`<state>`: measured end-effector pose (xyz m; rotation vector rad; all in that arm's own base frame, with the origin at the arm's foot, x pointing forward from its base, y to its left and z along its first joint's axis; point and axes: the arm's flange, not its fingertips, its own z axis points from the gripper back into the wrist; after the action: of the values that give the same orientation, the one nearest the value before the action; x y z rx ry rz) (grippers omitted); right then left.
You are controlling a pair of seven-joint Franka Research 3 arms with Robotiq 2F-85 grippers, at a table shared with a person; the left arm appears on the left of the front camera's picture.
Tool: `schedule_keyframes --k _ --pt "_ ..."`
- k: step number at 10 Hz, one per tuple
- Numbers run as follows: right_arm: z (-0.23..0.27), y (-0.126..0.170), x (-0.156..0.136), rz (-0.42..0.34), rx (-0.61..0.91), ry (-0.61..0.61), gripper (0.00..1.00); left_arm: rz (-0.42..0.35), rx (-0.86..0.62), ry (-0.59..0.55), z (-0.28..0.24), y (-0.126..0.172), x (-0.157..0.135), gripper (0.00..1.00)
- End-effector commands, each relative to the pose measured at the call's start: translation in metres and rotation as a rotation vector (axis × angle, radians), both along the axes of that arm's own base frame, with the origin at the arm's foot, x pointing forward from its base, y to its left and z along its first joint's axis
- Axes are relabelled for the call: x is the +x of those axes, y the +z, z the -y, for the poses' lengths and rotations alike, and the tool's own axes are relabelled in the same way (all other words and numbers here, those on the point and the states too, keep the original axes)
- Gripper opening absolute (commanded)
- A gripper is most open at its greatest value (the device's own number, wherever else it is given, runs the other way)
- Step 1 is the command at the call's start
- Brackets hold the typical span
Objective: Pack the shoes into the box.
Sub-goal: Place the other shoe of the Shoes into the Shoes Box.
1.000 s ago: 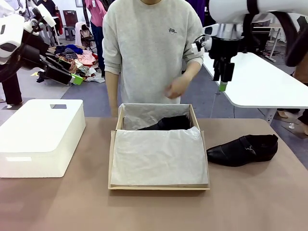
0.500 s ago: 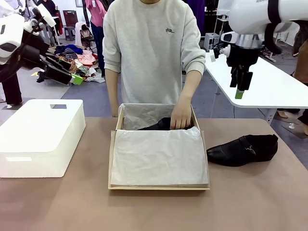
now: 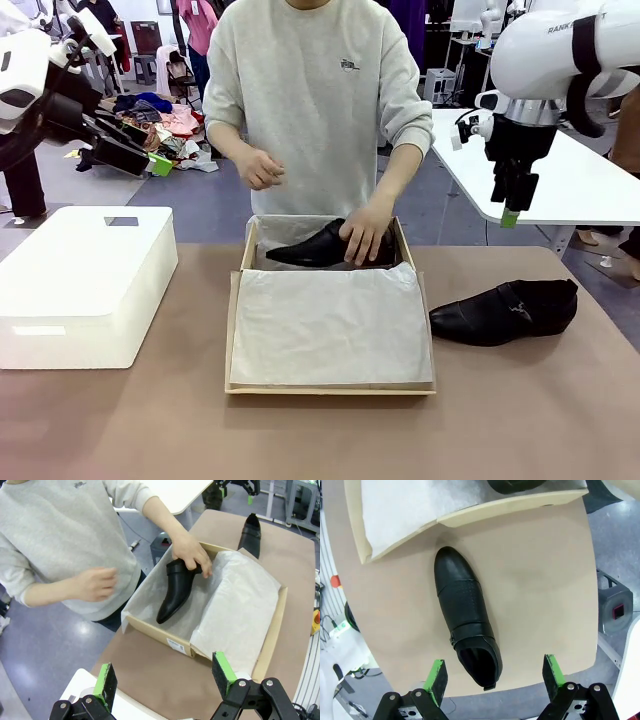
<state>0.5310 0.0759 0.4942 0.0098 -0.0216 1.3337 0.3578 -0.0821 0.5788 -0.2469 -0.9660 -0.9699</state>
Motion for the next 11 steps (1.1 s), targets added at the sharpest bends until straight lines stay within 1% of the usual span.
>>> schedule_keyframes --k 1,7,8,9,11 --pt "-0.001 0.003 0.001 0.006 -0.011 0.008 1.0 -0.001 -0.007 -0.004 -0.001 0.0 0.0 1.0" --pt "-0.001 0.003 0.001 0.006 -0.011 0.008 1.0 -0.001 -0.007 -0.004 -0.001 0.0 0.0 1.0" --pt "-0.002 0.0 0.0 -0.001 0.0 0.003 1.0 -0.001 -0.007 -0.004 -0.001 0.0 0.0 1.0" --pt "0.003 -0.005 -0.003 0.053 -0.05 0.041 1.0 -0.001 -0.007 -0.004 -0.001 0.0 0.0 1.0" --pt "0.024 -0.018 -0.009 0.072 -0.082 0.092 1.0 -0.001 -0.007 -0.004 -0.001 0.0 0.0 1.0"
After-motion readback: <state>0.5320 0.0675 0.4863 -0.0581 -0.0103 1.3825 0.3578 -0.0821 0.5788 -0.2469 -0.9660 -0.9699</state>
